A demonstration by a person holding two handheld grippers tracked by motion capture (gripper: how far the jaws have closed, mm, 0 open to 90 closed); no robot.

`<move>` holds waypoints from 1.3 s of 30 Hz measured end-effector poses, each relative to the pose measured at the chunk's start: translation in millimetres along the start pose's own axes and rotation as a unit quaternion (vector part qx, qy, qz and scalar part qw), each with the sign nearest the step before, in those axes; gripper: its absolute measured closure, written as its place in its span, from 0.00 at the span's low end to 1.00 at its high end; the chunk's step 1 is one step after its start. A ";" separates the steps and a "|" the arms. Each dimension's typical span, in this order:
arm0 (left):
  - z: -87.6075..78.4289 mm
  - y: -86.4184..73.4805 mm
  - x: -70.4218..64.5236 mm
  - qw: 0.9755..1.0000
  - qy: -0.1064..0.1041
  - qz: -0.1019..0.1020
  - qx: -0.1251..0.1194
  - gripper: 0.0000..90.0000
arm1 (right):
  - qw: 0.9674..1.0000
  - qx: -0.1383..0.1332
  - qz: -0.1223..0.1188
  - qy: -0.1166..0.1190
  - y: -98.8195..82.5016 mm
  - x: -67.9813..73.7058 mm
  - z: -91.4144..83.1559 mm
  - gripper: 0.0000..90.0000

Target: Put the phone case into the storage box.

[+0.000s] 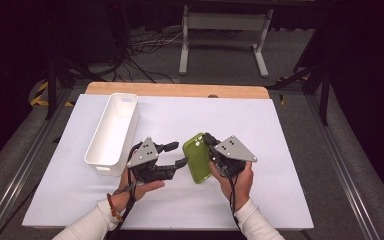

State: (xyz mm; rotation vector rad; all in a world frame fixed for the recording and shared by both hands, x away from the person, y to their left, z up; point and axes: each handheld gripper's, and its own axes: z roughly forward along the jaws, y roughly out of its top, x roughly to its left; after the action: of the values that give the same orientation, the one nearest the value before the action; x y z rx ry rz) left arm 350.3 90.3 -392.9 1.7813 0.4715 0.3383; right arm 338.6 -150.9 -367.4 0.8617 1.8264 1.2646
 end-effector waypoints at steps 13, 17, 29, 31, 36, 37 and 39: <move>-4.9 1.8 3.6 1.000 -0.010 -0.006 -0.020 0.66 | 1.000 -0.024 -0.017 -0.004 1.6 8.5 -6.2 0.98; -8.4 2.9 4.2 1.000 -0.007 0.001 -0.026 0.73 | 0.999 -0.031 -0.017 -0.003 0.5 12.0 -7.4 0.97; -13.6 3.7 10.6 1.000 0.009 -0.004 -0.029 0.83 | 0.999 -0.045 -0.027 0.000 -2.7 21.5 -8.5 0.96; -14.6 3.8 11.6 0.999 0.014 -0.003 -0.029 0.84 | 0.998 -0.046 -0.032 0.001 -2.5 23.1 -9.3 0.96; -16.9 4.9 13.7 0.999 0.026 0.000 -0.029 0.85 | 0.998 -0.050 -0.034 0.009 -2.3 24.7 -10.6 0.95; -17.7 5.3 14.2 0.999 0.026 0.002 -0.026 0.85 | 0.998 -0.051 -0.035 0.010 -2.2 25.3 -10.8 0.94; -18.8 5.7 14.5 0.999 0.030 0.006 -0.025 0.86 | 0.998 -0.053 -0.036 0.014 -2.1 26.3 -11.2 0.94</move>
State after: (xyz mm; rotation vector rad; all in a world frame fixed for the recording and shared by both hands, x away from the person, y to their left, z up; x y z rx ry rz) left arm 355.1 112.0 -382.8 1.7308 0.4910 0.4106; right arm 315.6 -134.4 -371.9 0.7187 1.7784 1.3210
